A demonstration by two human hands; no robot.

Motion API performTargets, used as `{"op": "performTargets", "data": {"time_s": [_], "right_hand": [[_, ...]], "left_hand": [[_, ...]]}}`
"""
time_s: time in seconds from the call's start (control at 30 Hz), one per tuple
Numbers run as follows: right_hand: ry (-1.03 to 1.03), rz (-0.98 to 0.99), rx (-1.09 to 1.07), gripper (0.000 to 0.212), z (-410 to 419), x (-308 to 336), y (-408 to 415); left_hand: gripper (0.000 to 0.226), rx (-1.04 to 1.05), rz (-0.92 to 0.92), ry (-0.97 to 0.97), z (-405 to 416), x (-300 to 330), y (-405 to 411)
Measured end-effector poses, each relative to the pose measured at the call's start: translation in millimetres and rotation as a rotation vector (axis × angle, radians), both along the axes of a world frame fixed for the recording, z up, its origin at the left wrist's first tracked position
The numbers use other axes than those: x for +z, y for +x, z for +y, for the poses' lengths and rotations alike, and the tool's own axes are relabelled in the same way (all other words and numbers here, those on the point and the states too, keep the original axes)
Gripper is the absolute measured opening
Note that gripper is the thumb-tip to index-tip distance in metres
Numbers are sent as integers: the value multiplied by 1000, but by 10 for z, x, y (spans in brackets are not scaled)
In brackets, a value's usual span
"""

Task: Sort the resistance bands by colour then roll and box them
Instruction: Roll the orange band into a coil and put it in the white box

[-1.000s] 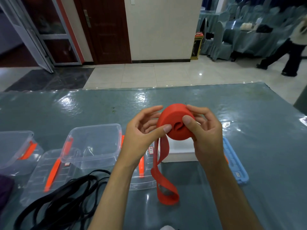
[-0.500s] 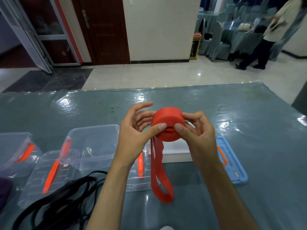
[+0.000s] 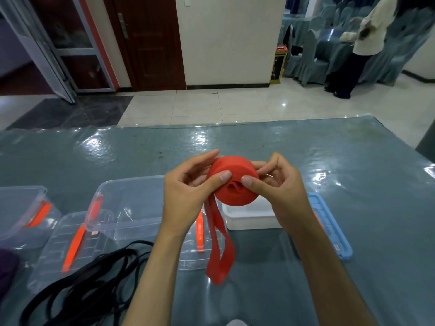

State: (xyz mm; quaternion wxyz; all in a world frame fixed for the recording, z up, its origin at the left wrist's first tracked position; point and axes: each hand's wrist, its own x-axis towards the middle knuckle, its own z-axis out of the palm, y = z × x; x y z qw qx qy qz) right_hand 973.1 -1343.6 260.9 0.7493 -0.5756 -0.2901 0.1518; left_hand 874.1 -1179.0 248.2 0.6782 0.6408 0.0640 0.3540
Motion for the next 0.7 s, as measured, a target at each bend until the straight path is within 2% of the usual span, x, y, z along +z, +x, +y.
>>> {"op": "performTargets", "data": {"time_s": [0.1,0.27,0.43,0.5,0.57,0.63,0.7], "right_hand": [[-18,-16,-35,32,-23,7,13],[147,14,-45,36,-32,46,33],[-32,10,7,34,-61,10,54],[1,9,-9,36,-74,28,41],[80,16,-15,42,-74,33,40],[137,56,-2,35,-70,28,39],[100,74,27,35,-78,18,41]], "left_hand": [[34,21,-16,37,-24,-5,6],[44,-200,52,119,95,56,24],[34,-12,1,16,25,21,55],[29,-54,-13,1,26,-14,50],[37,-131,22,36,65,-11,39],[45,-183,39,78,89,3,32],[45,-142,6,46,69,19,36]]}}
